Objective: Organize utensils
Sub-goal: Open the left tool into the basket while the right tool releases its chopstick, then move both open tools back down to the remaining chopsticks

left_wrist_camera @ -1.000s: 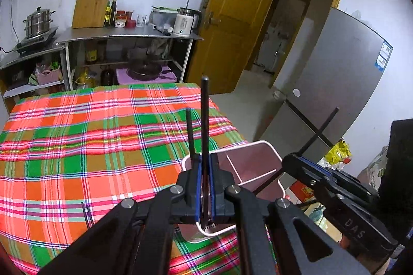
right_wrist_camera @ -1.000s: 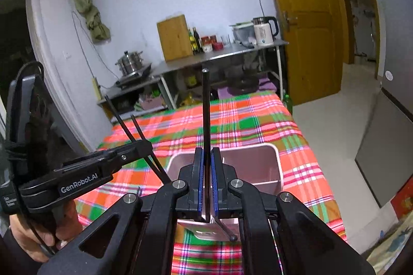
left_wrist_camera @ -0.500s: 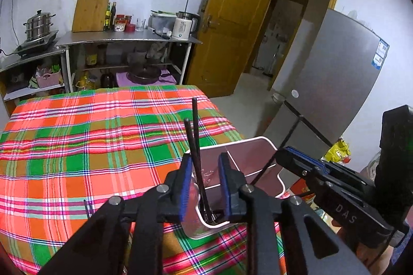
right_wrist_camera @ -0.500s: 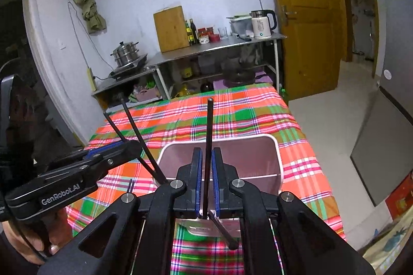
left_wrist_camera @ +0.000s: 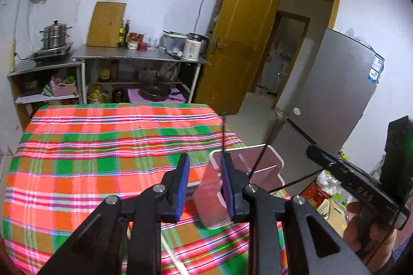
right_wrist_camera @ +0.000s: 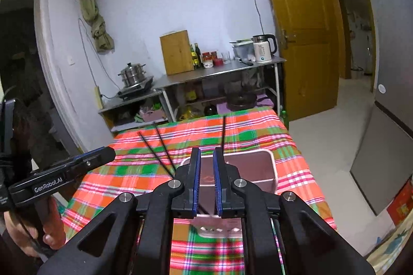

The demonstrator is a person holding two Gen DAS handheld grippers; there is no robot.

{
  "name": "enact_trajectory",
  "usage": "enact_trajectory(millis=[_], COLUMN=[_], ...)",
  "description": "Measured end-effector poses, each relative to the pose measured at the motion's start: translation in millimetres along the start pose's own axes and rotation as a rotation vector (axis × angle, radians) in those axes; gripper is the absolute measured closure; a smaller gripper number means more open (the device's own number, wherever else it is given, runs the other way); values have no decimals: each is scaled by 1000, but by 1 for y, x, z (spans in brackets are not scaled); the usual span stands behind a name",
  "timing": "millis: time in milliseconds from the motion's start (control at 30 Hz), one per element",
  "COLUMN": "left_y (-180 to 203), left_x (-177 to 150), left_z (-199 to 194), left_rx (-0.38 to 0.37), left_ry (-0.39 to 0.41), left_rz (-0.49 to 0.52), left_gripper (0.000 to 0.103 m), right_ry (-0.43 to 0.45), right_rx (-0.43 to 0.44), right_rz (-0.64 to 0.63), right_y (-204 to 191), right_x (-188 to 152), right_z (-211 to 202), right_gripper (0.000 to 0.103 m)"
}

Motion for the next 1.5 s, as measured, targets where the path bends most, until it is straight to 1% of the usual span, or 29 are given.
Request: enact_trajectory(millis=[200, 500, 633, 833, 900, 1067, 1133, 1200, 1333, 1500], left_y=[-28, -71, -90, -108, -109, -112, -110, -108, -103, -112], left_x=[-30, -84, -113, -146, -154, -172, -172, -172, -173, -176], left_z=[-13, -8, 6, 35, 45, 65, 66, 68, 68, 62], left_rx=[66, 138, 173, 199, 200, 215, 224, 230, 264, 271], left_ry=[-13, -83, -134, -218, -240, -291, -278, -278, -273, -265], left_rz=[-13, -83, -115, -157, -164, -166, -146, -131, -94, -117], left_gripper=[77, 77, 77, 77, 77, 77, 76, 73, 72, 71], right_ry=[-6, -76, -130, -214, -238, -266, -274, -281, -287, -291], right_rx=[47, 100, 118, 140, 145, 151, 149, 147, 147, 157], right_rz=[-8, -28, -41, -58, -64, -64, -63, -59, -55, -65], right_y=[-13, -35, -42, -52, -54, -53, -51, -51, -51, -54], right_x=[-18, -59, -82, -113, -120, -129, -132, -134, -136, -137], right_z=[-5, 13, 27, 51, 59, 70, 73, 76, 78, 77], right_gripper=[93, 93, 93, 93, 93, 93, 93, 93, 93, 93])
Point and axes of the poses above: each gripper's, at about its wrist camera, not at the fingertips, and z roughly the way its jaws point, y to its right, x to its top, the point moved 5 cm from there along z, roughly the way its jaws point, and after that the axes turned 2 degrees about z, right-handed, at the moved point
